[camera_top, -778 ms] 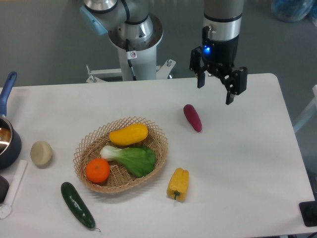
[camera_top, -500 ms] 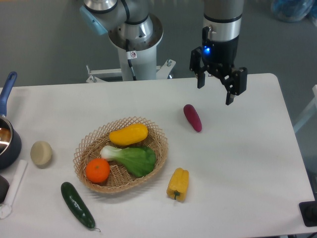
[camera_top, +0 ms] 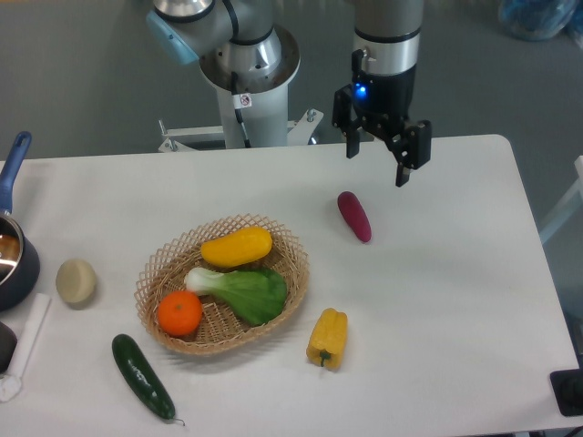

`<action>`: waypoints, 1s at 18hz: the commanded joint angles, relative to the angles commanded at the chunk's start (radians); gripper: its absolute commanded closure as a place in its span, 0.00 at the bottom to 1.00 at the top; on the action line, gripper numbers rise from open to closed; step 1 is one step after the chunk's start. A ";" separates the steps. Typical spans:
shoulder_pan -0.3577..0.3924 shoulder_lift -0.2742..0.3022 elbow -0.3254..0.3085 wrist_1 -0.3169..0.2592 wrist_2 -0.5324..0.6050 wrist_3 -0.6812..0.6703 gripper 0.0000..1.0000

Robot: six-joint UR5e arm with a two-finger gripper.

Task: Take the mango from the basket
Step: 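Move the open gripper over the basket and lower toward the yellow mango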

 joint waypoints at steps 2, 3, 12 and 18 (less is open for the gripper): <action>-0.031 -0.003 -0.002 -0.003 0.000 -0.054 0.00; -0.043 -0.002 -0.003 -0.006 -0.002 -0.084 0.00; -0.186 -0.046 -0.063 -0.008 -0.012 -0.348 0.00; -0.245 -0.126 -0.080 0.002 -0.003 -0.419 0.00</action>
